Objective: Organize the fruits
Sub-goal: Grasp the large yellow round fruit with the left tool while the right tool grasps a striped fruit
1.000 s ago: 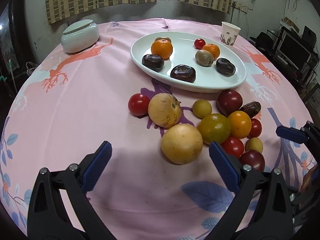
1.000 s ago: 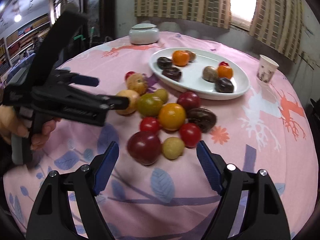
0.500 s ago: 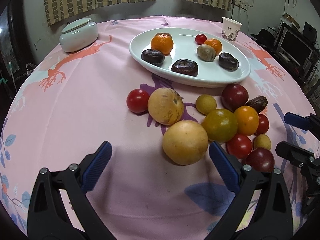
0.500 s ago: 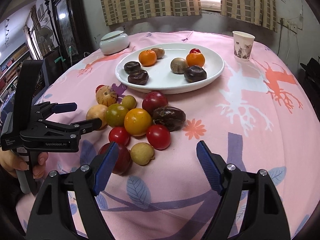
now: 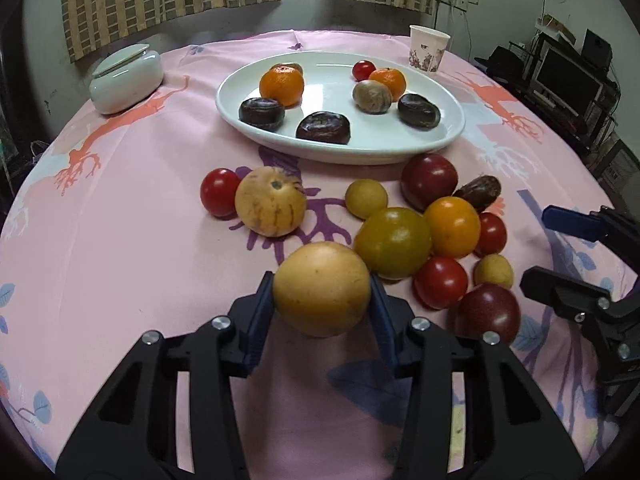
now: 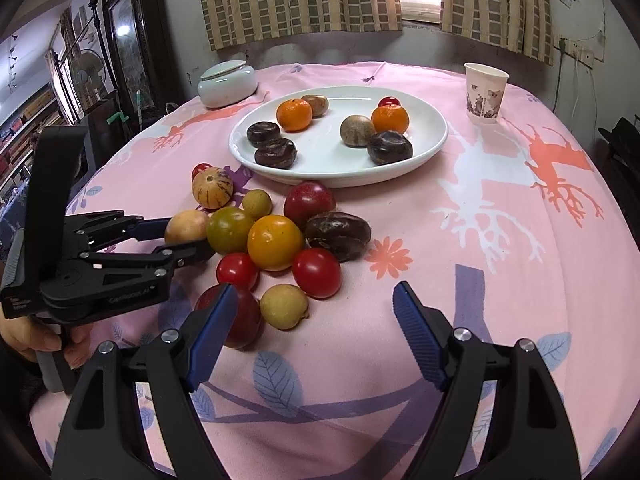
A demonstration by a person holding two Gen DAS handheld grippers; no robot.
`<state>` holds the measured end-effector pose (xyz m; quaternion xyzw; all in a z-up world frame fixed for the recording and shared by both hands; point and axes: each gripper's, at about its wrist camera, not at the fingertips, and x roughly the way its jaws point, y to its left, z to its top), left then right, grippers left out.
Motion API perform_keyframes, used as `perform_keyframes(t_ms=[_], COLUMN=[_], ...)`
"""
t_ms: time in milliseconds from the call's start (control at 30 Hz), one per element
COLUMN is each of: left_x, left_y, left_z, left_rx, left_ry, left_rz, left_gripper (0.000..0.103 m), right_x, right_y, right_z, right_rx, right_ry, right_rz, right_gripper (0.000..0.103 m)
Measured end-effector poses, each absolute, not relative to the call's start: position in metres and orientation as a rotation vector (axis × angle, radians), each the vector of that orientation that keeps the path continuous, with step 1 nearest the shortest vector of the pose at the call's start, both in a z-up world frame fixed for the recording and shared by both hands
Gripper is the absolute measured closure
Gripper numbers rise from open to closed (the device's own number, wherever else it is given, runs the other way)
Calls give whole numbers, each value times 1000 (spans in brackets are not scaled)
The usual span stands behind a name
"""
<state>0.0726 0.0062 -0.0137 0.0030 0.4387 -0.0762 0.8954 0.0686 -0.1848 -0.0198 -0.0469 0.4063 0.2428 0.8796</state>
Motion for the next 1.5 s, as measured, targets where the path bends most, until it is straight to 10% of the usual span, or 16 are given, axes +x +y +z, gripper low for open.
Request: perform_keyframes(t_ms=[767, 1500], left_x=[41, 33], left_y=[40, 81], left_z=[26, 17], left_rx=[6, -26], left_ry=[771, 811], left_rz=[-101, -14], left_gripper=[57, 57], right_x=[77, 140], right_y=[-127, -20], right_z=[24, -19], right_rx=[-197, -283], right_ry=[790, 996], right_rz=[612, 677], right_gripper=[23, 47])
